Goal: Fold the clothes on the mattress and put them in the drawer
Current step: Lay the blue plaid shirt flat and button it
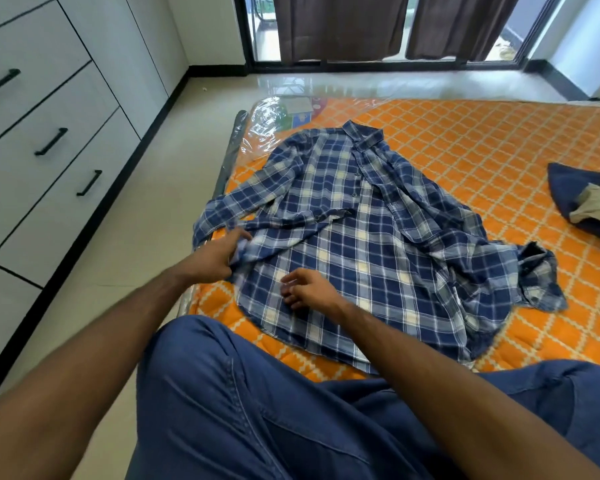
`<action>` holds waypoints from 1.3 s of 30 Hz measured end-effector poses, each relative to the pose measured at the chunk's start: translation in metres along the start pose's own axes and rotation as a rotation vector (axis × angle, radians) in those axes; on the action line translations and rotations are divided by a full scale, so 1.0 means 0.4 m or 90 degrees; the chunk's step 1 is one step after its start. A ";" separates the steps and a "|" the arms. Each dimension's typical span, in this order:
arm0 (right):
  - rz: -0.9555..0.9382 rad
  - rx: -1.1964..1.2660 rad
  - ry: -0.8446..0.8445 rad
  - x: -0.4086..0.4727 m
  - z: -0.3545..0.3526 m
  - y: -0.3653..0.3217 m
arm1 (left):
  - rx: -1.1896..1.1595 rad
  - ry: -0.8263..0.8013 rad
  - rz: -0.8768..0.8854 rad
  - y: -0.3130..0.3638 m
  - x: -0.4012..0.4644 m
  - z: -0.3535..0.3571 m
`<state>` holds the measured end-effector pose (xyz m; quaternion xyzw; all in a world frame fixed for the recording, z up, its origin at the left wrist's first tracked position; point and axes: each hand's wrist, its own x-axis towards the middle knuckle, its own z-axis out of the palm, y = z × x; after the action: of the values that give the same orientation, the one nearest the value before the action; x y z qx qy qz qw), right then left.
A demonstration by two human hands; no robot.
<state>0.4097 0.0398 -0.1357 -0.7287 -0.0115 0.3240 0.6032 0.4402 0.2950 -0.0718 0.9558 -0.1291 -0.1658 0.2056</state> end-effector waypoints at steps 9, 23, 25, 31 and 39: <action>0.101 0.257 0.010 0.005 -0.035 0.001 | 0.228 -0.393 0.183 0.124 -0.032 0.003; 0.006 -0.087 0.198 -0.047 -0.304 0.012 | 0.448 0.011 -0.123 0.129 0.209 0.074; -0.031 -0.237 0.290 -0.075 -0.388 0.025 | 0.514 0.015 -0.089 0.139 0.217 0.086; 0.048 -0.699 0.545 -0.194 -0.676 0.069 | 0.507 -0.078 0.022 0.293 0.246 0.034; 0.190 -0.747 0.416 -0.252 -0.831 0.105 | 0.179 -0.286 0.190 0.503 0.284 0.135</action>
<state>0.4759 -0.3025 -0.1061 -0.9889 0.0976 0.1075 0.0301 0.4879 0.0628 -0.0604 0.8848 -0.3318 -0.3219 0.0592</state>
